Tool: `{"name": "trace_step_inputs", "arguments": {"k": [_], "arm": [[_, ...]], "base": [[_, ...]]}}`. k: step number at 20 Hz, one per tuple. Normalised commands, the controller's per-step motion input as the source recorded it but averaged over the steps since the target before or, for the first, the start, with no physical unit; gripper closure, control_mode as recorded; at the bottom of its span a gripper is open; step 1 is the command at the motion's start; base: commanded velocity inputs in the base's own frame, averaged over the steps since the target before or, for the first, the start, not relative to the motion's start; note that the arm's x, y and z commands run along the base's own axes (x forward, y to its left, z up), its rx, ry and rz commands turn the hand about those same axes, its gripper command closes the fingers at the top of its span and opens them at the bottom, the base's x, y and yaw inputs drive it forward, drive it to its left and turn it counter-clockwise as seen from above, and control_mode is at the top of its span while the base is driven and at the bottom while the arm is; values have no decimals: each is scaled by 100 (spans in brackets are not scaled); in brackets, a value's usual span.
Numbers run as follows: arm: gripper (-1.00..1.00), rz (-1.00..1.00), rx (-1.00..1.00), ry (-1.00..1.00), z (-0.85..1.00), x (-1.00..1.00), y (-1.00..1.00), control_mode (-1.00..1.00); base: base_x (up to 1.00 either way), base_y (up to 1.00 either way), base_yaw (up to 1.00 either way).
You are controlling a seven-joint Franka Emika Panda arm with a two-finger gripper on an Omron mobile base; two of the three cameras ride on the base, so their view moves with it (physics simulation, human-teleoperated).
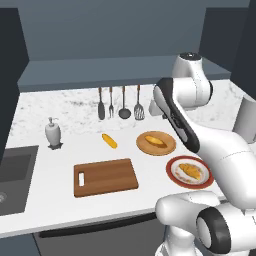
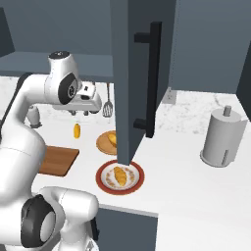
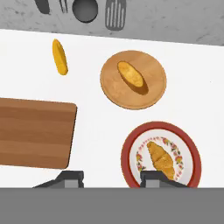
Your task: From the different types of pastries on the counter, select a croissant and place it on the cutting board. Then retrieve a jar of jam from the cabinet and place it alongside the croissant on the cutting board.
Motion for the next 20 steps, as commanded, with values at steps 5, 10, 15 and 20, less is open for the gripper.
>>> {"name": "trace_step_inputs", "arguments": {"k": [5, 10, 15, 20], "arm": [[-100, 0, -1, -10, -3, -26, -4, -100], [-100, 0, 0, -8, -43, -91, -20, -100], [-100, 0, 0, 2, -29, -40, -26, -100], [-100, 5, 1, 9, -15, -2, -56, -100]], "base": [[0, 0, 0], [0, 0, 0], [0, 0, 0], [0, 0, 0]]}}
